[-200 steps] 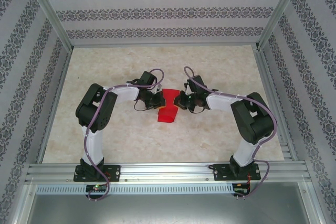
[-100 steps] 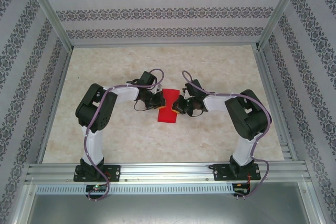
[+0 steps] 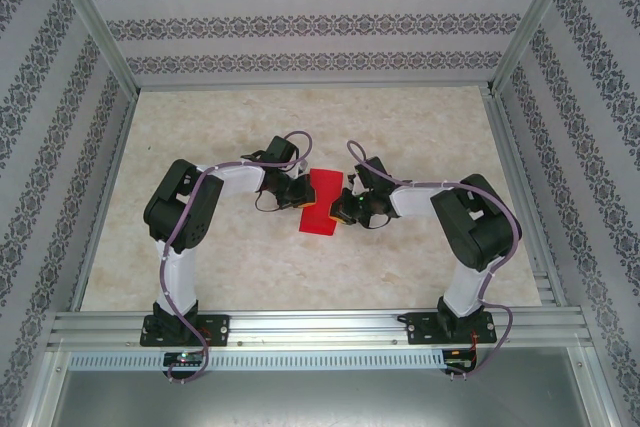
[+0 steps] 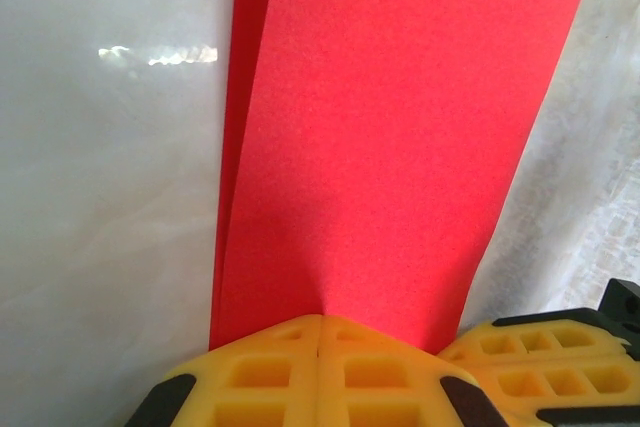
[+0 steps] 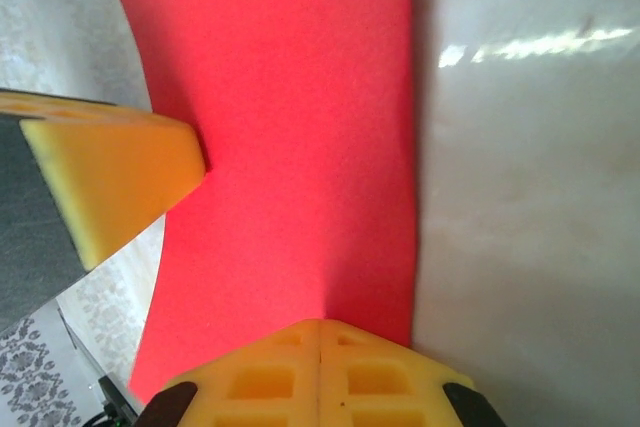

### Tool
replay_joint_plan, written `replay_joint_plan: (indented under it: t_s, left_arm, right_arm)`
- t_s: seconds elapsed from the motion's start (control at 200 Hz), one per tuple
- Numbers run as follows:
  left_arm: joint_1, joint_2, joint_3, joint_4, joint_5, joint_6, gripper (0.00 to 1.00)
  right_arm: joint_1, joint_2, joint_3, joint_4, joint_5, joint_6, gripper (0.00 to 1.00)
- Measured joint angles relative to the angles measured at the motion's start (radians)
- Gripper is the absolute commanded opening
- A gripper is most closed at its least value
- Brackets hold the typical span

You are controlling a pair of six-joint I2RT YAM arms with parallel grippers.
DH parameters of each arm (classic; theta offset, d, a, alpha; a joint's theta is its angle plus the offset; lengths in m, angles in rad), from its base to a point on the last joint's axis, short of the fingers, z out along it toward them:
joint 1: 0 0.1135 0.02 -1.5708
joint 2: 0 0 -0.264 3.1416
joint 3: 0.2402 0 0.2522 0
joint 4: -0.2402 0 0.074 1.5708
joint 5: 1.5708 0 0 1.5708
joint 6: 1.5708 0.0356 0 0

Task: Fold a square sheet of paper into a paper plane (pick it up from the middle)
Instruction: Fold the square sheet of paper in half at the center of the table.

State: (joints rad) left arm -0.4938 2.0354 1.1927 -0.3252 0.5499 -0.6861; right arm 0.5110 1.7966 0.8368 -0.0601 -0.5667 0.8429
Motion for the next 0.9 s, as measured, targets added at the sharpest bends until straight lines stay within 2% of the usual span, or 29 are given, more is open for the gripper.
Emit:
replay_joint_plan:
  t_s: [0.36, 0.899]
  left_arm:
    - [0.000, 0.000, -0.002, 0.004, 0.002, 0.000, 0.00]
    - [0.000, 0.000, -0.003, 0.007, 0.003, -0.003, 0.00]
  right_arm:
    - [0.064, 0.000, 0.023, -0.031, -0.019, -0.009, 0.00]
    - [0.065, -0.015, -0.044, 0.005, -0.027, -0.008, 0.00]
